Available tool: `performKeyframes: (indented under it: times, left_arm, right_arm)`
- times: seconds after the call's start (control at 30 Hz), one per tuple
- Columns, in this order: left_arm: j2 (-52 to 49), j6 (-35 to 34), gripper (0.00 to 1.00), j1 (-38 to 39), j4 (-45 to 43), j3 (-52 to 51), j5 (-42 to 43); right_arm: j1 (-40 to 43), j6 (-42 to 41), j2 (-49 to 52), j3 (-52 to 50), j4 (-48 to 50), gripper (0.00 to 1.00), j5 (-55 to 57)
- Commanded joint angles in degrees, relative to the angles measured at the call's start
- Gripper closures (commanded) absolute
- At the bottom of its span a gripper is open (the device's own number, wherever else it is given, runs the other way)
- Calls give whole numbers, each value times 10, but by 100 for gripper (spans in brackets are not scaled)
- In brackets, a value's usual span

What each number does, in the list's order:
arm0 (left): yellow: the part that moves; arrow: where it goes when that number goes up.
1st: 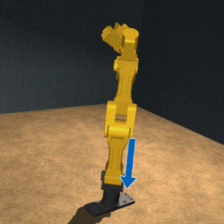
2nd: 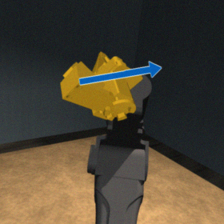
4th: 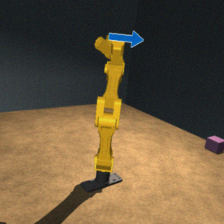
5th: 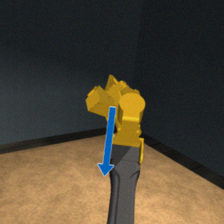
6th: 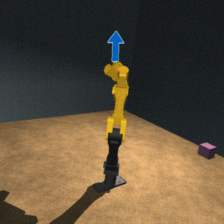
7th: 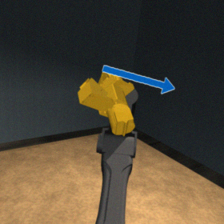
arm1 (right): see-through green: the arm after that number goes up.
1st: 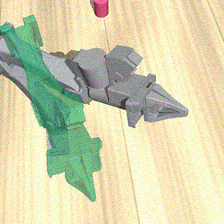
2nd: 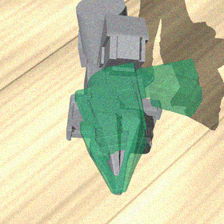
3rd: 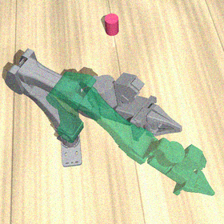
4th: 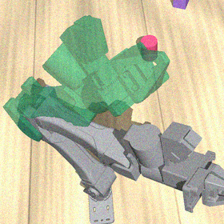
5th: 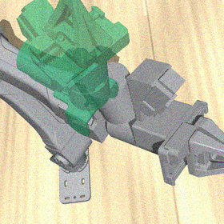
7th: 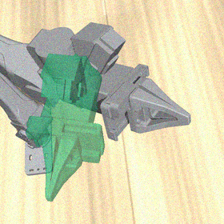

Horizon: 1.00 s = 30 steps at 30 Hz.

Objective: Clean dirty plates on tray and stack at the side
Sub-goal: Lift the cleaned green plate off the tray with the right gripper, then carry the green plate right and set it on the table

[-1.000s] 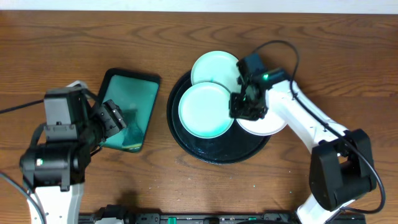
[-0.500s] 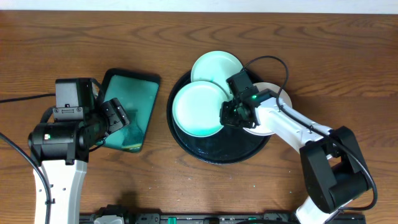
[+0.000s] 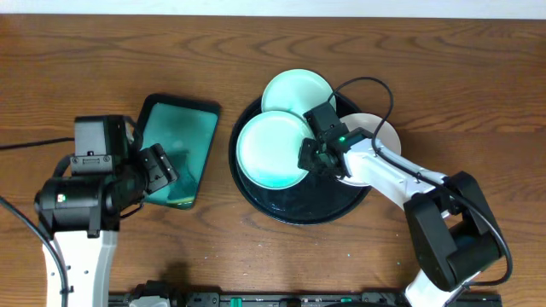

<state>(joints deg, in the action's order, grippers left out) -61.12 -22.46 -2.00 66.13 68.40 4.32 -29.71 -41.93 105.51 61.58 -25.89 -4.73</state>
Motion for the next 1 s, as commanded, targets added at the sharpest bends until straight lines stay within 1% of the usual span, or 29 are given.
performKeyframes:
  times: [0.0, 0.17, 0.23, 0.27, 0.33, 0.4, 0.47, 0.53, 0.7, 0.8, 0.87, 0.97]
  left_arm:
    - [31, 21, 21, -2, 10, 10, -3]
    - [60, 25, 21, -2, 18, 10, -3]
    - [63, 25, 21, -2, 18, 10, -3]
    - [63, 25, 21, -2, 18, 10, -3]
    - [61, 25, 21, -2, 18, 10, -3]
    - [60, 25, 21, -2, 18, 10, -3]
    - [59, 25, 21, -2, 18, 10, -3]
    - [58, 23, 21, -2, 18, 10, -3]
    - [58, 23, 21, -2, 18, 10, -3]
    - [58, 23, 21, -2, 18, 10, -3]
    - [58, 23, 21, -2, 18, 10, -3]
    - [58, 23, 21, -2, 18, 10, -3]
  right_arm:
    - [-1, 57, 7, -3, 10, 99, 16]
    - [-4, 163, -30, 41, -29, 99, -7]
    - [-10, 197, -44, 73, -58, 99, -7]
    - [-17, 224, -49, 111, -83, 99, -6]
    - [-29, 242, -49, 149, -97, 99, -4]
    - [-41, 242, -49, 169, -87, 99, 14]
    - [-57, 249, -49, 185, -57, 99, 37]
    - [-81, 257, -47, 187, 5, 99, 69]
    - [-118, 277, -13, 187, 122, 99, 71]
    - [-147, 308, 21, 187, 208, 99, 86]
    - [-165, 332, 41, 187, 263, 99, 123]
    - [-186, 397, 64, 187, 337, 99, 179]
